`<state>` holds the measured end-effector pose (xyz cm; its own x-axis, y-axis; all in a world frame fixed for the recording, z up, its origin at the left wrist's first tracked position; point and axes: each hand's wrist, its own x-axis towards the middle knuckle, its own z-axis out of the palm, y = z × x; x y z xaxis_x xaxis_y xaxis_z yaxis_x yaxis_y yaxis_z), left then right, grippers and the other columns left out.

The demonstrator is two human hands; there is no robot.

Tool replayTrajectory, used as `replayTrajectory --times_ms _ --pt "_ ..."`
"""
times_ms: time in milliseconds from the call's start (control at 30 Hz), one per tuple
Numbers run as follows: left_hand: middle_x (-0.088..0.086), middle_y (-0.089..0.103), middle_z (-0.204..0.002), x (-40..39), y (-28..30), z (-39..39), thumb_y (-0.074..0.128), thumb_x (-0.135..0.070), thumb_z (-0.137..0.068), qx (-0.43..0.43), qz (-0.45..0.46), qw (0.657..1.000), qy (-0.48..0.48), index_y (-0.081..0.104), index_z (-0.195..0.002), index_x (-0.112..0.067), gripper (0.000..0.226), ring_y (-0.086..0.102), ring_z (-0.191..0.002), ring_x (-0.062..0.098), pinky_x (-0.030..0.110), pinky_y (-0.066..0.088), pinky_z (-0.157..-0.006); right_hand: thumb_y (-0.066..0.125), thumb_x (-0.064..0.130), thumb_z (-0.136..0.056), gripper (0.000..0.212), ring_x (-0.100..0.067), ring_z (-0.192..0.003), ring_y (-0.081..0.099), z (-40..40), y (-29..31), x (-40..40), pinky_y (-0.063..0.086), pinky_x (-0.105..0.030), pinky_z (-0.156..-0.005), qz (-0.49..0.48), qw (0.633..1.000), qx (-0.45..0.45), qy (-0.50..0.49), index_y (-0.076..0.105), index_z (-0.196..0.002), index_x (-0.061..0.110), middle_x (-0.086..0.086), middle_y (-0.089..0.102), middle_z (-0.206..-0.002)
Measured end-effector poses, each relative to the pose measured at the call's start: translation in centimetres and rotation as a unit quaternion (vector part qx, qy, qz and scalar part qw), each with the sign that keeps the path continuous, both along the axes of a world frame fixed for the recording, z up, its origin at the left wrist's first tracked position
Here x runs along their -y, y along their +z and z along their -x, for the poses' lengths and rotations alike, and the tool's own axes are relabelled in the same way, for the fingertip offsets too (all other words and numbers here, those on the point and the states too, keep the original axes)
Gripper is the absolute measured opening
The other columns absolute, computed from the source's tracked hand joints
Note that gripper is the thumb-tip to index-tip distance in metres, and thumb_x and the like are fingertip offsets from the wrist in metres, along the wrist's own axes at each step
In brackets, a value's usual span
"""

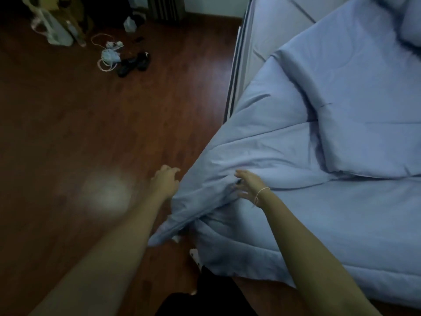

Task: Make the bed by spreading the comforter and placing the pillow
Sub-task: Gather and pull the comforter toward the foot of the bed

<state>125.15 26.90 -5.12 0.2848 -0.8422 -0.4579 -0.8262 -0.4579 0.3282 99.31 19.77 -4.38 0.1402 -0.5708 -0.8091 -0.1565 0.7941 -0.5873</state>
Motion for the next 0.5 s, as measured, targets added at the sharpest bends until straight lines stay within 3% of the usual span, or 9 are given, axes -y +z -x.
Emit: replayTrajectory --times_ms 67,133,200,300,367,433,500 --pt "0.010 0.044 -0.136 1.8 0.3 1.8 0.055 -0.026 -0.088 0.001 -0.002 0.999 -0.052 0.048 -0.135 -0.021 0.047 0.049 -0.120 0.031 0.046 0.043 -0.101 0.057 0.021 -0.087 0.010 -0.025 -0.078 0.065 0.2 -0.1 0.0 0.050 -0.033 -0.068 0.044 0.995 -0.076 0.037 0.067 -0.091 0.019 -0.005 0.066 -0.082" --pt "0.008 0.041 -0.139 3.8 0.3 3.6 0.055 -0.033 -0.089 0.004 -0.001 0.994 -0.106 0.045 -0.136 -0.022 0.049 0.046 -0.123 0.030 0.045 0.042 -0.102 0.057 0.019 -0.083 0.013 -0.030 -0.086 0.067 1.4 -0.8 0.5 0.054 -0.037 -0.076 0.130 0.971 -0.192 0.048 0.070 -0.080 0.018 -0.009 0.072 -0.085" --pt "0.007 0.038 -0.143 6.0 0.2 5.4 0.055 -0.038 -0.089 -0.004 0.000 0.989 -0.147 0.043 -0.138 -0.022 0.052 0.044 -0.125 0.031 0.045 0.040 -0.103 0.055 0.016 -0.083 0.020 -0.032 -0.101 0.063 3.2 -0.9 1.4 0.049 -0.036 -0.092 0.203 0.932 -0.299 0.030 0.070 -0.096 0.016 -0.012 0.070 -0.103" --pt "0.009 0.030 -0.150 8.7 -0.1 8.3 0.055 -0.045 -0.089 -0.028 0.002 0.982 -0.187 0.037 -0.141 -0.022 0.059 0.035 -0.133 0.033 0.046 0.035 -0.108 0.060 0.018 -0.083 0.041 -0.034 -0.120 0.050 5.9 -1.2 3.3 0.038 -0.037 -0.102 0.243 0.908 -0.342 -0.012 0.056 -0.124 0.014 -0.017 0.053 -0.131" --pt "0.010 0.023 -0.153 10.4 -0.6 10.1 0.054 -0.048 -0.089 -0.044 -0.003 0.976 -0.211 0.031 -0.144 -0.022 0.066 0.029 -0.136 0.034 0.045 0.032 -0.110 0.067 0.029 -0.082 0.065 -0.037 -0.137 0.029 7.3 -1.8 4.9 0.029 -0.043 -0.112 0.218 0.904 -0.369 -0.007 0.038 -0.140 0.022 -0.018 0.027 -0.151" --pt "0.011 0.021 -0.153 11.5 -1.2 11.6 0.054 -0.052 -0.087 -0.058 -0.011 0.974 -0.220 0.027 -0.146 -0.022 0.071 0.027 -0.135 0.035 0.047 0.033 -0.110 0.071 0.042 -0.078 0.089 -0.039 -0.144 0.008 8.3 -3.1 6.0 0.021 -0.050 -0.115 0.148 0.908 -0.391 0.022 0.017 -0.148 0.030 -0.017 0.000 -0.158" --pt "0.012 0.018 -0.153 13.0 -3.1 13.0 0.057 -0.057 -0.083 -0.071 -0.030 0.972 -0.222 0.023 -0.146 -0.022 0.079 0.024 -0.135 0.038 0.048 0.034 -0.108 0.075 0.047 -0.072 0.103 -0.041 -0.143 0.010 9.2 -5.5 6.7 0.023 -0.055 -0.113 0.091 0.919 -0.382 0.021 0.009 -0.149 0.030 -0.019 0.002 -0.157"
